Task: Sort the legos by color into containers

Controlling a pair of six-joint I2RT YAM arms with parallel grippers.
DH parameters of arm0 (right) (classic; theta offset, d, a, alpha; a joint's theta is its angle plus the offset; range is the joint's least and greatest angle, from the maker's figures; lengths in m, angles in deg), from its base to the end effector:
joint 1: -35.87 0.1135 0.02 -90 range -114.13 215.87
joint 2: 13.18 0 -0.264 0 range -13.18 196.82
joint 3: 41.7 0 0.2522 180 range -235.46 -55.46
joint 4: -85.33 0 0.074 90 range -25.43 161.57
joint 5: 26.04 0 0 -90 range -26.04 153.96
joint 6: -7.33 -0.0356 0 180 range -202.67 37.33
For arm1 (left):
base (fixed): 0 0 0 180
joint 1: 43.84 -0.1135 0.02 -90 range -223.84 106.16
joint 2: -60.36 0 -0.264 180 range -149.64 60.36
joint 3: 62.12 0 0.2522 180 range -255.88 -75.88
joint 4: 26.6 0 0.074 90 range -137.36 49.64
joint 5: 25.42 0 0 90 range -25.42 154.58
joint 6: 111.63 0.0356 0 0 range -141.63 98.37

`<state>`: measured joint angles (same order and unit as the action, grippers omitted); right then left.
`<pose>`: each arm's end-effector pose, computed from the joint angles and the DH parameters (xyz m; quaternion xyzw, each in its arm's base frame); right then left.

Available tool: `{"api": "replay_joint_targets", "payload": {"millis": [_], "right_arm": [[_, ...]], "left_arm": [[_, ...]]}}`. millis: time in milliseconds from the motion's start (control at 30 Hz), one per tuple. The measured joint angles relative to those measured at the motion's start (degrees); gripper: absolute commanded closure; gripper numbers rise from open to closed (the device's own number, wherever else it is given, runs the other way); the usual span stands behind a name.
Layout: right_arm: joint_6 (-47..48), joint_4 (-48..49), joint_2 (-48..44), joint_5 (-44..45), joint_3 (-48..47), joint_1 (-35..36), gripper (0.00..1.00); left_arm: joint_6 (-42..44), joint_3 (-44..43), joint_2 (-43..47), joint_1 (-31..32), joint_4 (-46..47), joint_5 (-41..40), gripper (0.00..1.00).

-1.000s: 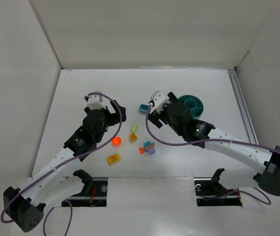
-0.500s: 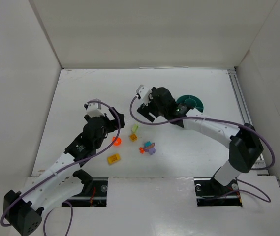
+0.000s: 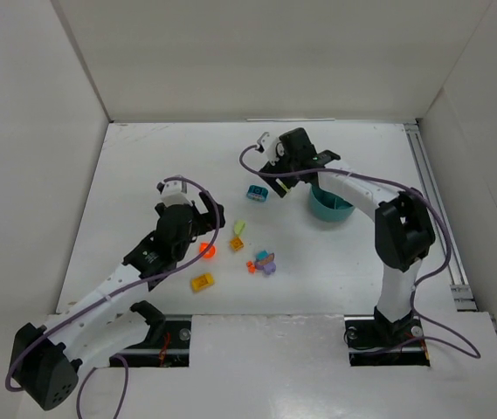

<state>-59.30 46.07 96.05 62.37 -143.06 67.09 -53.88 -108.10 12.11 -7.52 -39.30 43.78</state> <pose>0.3684 0.2244 0.2479 -0.4313 0.8248 0.0379 0.3637 0.1685 -0.1082 0.2728 -0.0822 0.7836 -0.2191 0.5756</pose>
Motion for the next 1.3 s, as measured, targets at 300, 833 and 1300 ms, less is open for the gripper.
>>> {"api": "replay_joint_targets", "payload": {"millis": [300,833,1300], "right_arm": [[-0.74,-2.62,6.64,2.14,-3.32,-1.18,0.21],[-1.40,-2.12,14.51,-1.40,-7.19,-3.56,0.36],[-1.44,3.30,12.61,-9.07,-4.11,-5.97,0.75]], "left_arm": [[0.26,0.02,-0.90,0.00,0.09,-0.02,0.00],[0.28,0.00,-6.80,-0.04,0.90,-0.42,0.00],[0.31,-1.16,-11.72,-0.07,0.74,-0.46,0.00]]}}
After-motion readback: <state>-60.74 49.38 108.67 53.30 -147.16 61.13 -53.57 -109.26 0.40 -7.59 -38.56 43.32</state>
